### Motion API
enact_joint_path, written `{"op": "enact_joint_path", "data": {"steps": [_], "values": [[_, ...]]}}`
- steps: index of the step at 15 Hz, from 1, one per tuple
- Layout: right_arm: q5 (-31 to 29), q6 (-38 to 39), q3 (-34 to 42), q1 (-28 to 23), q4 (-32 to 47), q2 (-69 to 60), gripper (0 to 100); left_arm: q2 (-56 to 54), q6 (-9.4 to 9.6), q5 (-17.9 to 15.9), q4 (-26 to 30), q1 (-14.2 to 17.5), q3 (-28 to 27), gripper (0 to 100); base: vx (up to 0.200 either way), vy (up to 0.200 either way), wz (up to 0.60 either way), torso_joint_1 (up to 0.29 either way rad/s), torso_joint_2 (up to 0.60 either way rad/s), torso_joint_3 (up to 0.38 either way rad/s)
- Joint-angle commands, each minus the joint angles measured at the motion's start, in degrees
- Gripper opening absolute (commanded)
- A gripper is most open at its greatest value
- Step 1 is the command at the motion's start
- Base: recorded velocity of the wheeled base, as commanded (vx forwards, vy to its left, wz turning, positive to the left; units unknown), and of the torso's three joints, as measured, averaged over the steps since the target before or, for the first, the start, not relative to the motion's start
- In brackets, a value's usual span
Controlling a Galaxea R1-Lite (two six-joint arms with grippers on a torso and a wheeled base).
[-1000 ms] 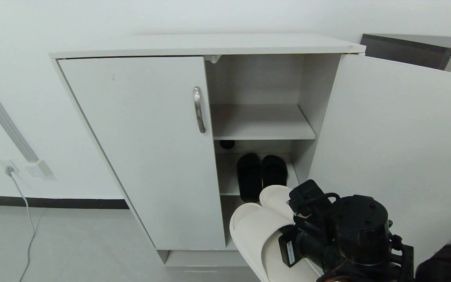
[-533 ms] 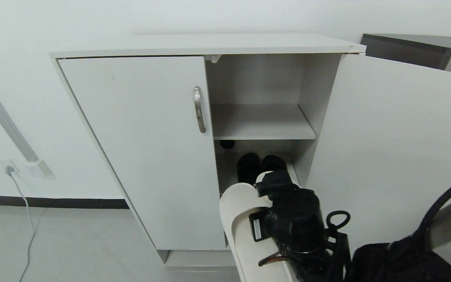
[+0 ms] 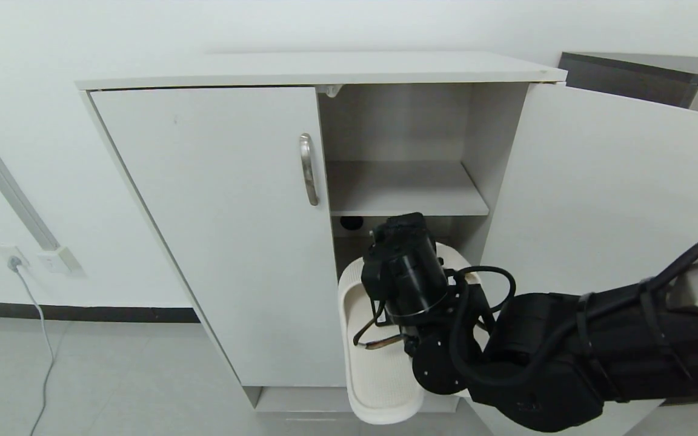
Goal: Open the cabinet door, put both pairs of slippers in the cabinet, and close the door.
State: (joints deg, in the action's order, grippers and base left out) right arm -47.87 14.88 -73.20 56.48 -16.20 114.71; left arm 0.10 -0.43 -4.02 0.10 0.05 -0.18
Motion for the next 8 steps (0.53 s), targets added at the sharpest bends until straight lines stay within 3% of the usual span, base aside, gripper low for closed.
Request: {"op": "enact_joint_path", "data": {"steps": [1,4,8], "values": [[-1.35,-0.21,-4.58,-0.14,3.28,-2.74,0,-0.01,-0.01,-0.02,-0.01,0.04,0.01,0,0.000,0.000,0.00,0.000,0.00,0.000],[-1.79,-0.29,-9.85,-1.64,7.06,-2.04,0,-0.01,-0.10,0.07,-0.01,0.04,0.01,0,0.000,0.000,0.00,0.000,0.00,0.000],[-1.61,-0.03,-10.99,-3.31,6.97,-1.25,0,-0.01,-0.01,0.07,-0.01,0.04,0.01,0,0.000,0.000,0.00,0.000,0.00,0.000]]}}
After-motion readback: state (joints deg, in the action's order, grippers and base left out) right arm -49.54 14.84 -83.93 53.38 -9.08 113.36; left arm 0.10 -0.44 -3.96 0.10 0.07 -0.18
